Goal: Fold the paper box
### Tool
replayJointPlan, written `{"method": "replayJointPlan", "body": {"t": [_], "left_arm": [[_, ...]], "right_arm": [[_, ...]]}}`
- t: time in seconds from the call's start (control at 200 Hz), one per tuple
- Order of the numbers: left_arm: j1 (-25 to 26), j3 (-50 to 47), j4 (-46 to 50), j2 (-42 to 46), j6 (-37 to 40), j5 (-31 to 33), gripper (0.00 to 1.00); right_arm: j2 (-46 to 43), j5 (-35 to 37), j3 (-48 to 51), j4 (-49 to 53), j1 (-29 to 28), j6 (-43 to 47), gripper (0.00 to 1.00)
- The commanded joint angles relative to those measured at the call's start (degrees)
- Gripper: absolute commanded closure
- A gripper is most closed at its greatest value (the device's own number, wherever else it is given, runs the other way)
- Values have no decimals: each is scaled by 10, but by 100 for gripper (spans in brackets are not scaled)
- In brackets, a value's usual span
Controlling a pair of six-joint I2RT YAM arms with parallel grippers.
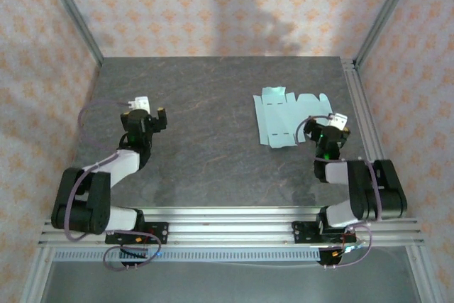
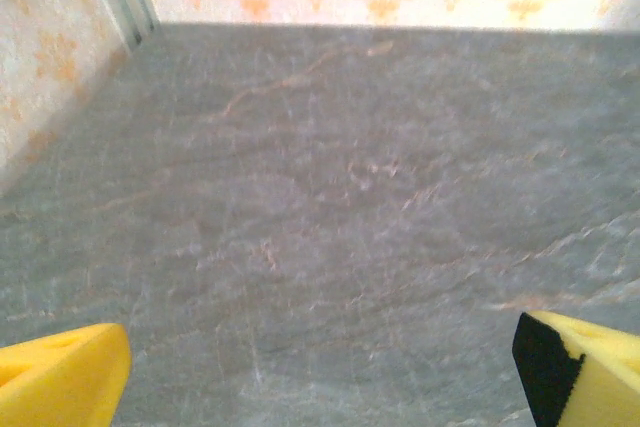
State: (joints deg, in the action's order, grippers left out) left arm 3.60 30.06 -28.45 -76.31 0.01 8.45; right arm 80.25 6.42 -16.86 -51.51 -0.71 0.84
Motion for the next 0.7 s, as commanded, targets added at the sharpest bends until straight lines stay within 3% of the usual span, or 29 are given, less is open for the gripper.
{"method": "replayJointPlan", "body": {"t": [0.0, 0.185, 0.37, 0.5, 0.696], "left_arm": [[21, 32, 88, 36, 12, 15, 0], [89, 78, 143, 61, 30, -12, 0], [180, 113, 199, 67, -12, -42, 0], [225, 142, 238, 40, -140, -83, 0], [293, 217, 267, -54, -337, -128, 0]], "right_arm": [[-79, 7, -30, 95, -4, -10, 1], [-175, -31, -120, 330, -4, -73, 1], [-176, -85, -220, 536, -4, -127, 1], [-154, -108, -244, 607, -9, -133, 1], [-204, -121, -203, 600, -18, -145, 1]]}}
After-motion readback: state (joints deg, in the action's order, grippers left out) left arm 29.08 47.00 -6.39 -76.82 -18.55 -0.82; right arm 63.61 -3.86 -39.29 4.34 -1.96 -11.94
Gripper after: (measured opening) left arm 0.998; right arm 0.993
